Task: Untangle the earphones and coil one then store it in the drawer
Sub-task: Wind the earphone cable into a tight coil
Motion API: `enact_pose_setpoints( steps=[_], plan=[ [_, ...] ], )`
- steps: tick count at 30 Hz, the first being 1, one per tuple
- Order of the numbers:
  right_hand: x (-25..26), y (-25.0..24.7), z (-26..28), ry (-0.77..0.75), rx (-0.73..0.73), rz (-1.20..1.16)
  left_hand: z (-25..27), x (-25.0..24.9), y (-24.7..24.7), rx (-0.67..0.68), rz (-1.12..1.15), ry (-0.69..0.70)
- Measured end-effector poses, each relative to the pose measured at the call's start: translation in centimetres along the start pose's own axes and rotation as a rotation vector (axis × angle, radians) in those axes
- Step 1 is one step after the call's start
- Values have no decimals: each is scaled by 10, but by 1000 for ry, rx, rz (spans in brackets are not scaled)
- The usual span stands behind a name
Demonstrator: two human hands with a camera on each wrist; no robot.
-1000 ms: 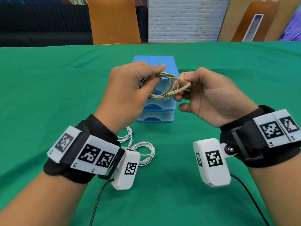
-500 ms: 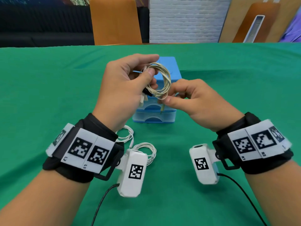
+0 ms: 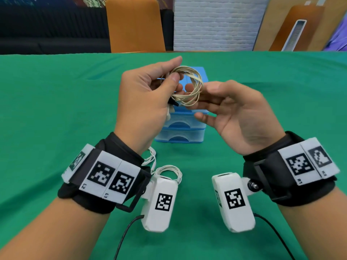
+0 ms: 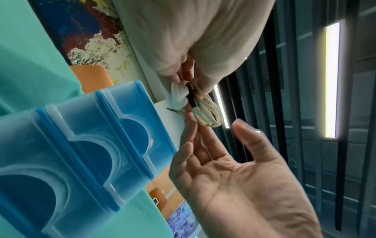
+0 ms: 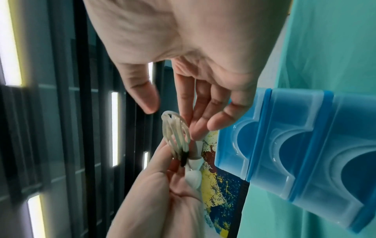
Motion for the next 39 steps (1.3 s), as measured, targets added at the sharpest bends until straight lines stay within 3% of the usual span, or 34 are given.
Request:
enact_pose_setpoints(
  steps=[5, 10, 21, 30, 36, 39],
  plan=[
    [-2, 10, 1, -141, -111, 274, 1, 0, 0, 1, -111, 78],
    [-4, 9, -3, -166, -210, 248, 2, 1, 4, 44, -101, 62],
    [-2, 2, -6, 6, -112, -151, 2, 0, 5, 60, -72, 19],
    [-4, 5, -5, 68, -128, -188, 3, 3, 2, 44, -117, -22],
    [-1, 0, -1, 78, 7, -292, 3, 4, 5, 75, -54, -48],
    [0, 3, -1, -11, 23, -91, 2, 7, 1, 64, -1, -81]
  ],
)
Point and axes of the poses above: each hand's wrist, its own z-axis away from the middle knuckle, its own y-axis out of the palm, x = y × z, the point moved 2 cm from there along -z, towards the middle knuckle, and after that the axes turned 6 degrees about z, right-handed, at the moved point
